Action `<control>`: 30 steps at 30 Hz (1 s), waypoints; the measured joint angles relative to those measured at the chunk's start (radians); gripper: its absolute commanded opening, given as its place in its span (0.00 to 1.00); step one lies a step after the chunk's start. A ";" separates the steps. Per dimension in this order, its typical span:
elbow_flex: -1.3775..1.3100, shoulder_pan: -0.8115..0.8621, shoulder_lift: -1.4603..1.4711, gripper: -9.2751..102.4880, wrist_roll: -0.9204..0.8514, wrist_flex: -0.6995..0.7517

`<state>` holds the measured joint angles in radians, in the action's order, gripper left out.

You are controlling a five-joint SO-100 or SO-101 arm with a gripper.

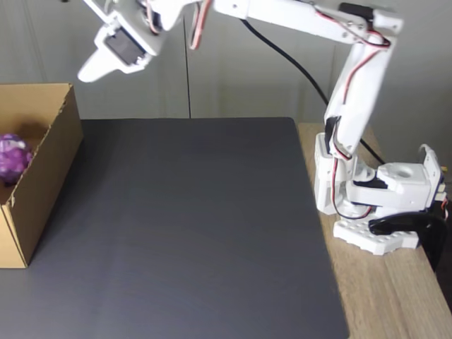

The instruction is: Grasp a ball and put it in the box.

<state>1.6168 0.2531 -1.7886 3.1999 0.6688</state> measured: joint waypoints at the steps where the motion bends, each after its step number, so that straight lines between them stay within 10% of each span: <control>1: 0.038 0.000 -0.031 0.08 -0.002 -0.011; 30: 0.830 0.089 -0.569 0.08 -0.163 -0.255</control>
<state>2.4467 0.3421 -2.3577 3.0373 0.4142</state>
